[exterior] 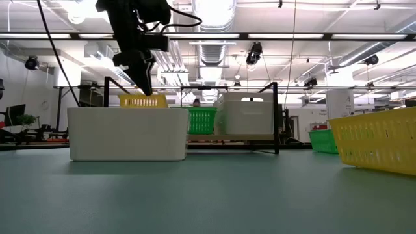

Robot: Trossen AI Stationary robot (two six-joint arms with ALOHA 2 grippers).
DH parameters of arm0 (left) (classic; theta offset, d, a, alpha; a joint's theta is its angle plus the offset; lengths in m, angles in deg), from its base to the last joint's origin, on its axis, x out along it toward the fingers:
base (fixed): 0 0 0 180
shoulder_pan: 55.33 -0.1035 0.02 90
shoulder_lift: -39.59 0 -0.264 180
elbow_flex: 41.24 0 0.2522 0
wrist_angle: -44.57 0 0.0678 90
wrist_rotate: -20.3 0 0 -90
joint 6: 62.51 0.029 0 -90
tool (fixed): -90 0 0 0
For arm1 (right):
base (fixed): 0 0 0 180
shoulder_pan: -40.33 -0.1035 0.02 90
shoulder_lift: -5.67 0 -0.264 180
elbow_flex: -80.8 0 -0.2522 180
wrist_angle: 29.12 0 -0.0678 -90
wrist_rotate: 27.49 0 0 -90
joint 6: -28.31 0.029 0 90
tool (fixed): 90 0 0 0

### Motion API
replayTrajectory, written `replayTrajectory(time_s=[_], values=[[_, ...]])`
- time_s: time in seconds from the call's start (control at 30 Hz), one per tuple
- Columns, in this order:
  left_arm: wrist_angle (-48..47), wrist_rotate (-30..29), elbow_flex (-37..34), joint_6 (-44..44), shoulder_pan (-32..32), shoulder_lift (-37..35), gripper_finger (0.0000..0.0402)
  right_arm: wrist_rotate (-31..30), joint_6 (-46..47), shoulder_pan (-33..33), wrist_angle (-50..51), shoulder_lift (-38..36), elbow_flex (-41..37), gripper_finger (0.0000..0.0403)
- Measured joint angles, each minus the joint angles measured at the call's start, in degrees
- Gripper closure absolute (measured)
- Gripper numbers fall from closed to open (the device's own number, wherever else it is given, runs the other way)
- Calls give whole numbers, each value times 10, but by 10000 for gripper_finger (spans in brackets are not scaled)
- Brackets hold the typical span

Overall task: Stack baskets on shelf by color
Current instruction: Stack the left yellow bin on the yellow bin on the shelf, then stack the yellow bin on the yellow bin on the shelf

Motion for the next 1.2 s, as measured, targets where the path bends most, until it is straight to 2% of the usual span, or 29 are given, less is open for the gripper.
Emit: replayTrajectory(time_s=[0.27,0.43,0.57,0.73,0.87,1.03,1.2], values=[[-5,0,2,-72,22,-11,318,0,2,0,0,0,0,220],[22,0,5,-163,77,-13,325,0,2,0,0,0,0,220],[100,0,2,-192,172,-12,339,0,2,0,0,0,0,220],[257,-3,2,-201,288,-1,354,0,9,0,0,0,-1,220],[374,-13,2,-187,359,16,357,0,32,2,0,0,-3,220],[484,-17,1,-136,416,56,357,1,74,2,0,0,-10,220],[577,-17,0,-100,437,119,357,16,159,2,-3,5,-22,220]])
